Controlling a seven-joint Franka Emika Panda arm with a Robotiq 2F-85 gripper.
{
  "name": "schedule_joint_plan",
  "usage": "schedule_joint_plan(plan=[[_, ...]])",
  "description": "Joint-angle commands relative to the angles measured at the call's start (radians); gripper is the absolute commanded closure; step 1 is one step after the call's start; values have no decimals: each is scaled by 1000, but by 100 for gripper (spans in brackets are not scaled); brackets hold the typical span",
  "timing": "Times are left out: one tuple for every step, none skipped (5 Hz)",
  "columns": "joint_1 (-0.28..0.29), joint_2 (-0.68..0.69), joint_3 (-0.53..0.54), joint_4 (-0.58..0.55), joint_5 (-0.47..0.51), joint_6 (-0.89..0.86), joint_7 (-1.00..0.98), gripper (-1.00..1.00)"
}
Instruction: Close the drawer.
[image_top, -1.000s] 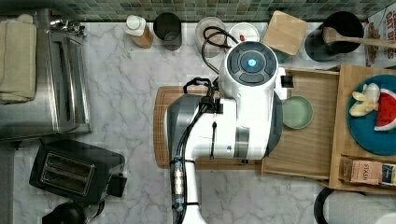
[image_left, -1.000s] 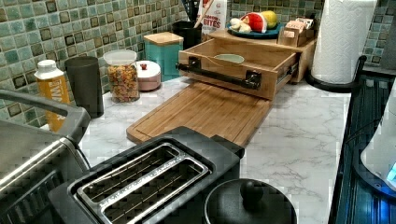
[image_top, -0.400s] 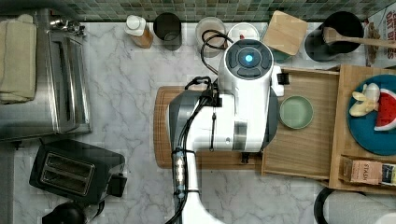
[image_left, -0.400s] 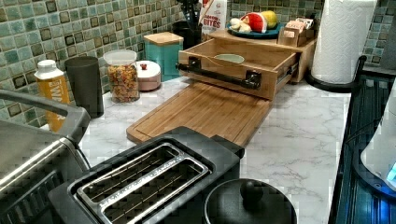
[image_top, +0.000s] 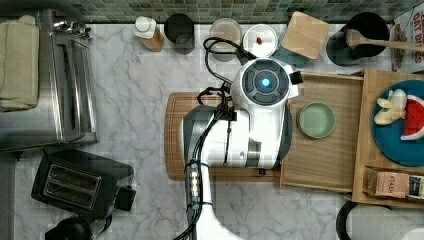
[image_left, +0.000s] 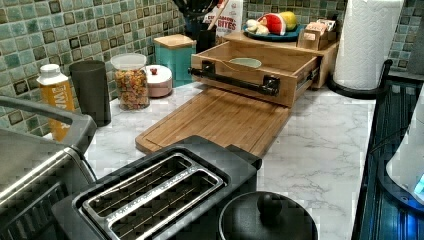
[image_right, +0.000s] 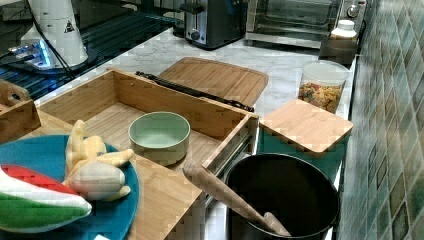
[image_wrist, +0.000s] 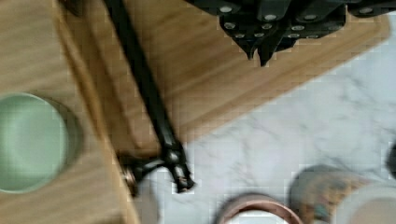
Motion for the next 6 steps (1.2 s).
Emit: schedule_joint_plan(plan=[[33, 98, 32, 9, -116, -12, -107, 100], [42, 96, 34, -53, -213, 106, -153, 100], [51, 115, 35, -64, -301, 158, -184, 100], [44, 167, 37, -14, -311, 103, -209, 100], [22, 177, 32, -79, -310, 239, -196, 100], [8, 211, 42, -61, -237, 207, -198, 100]])
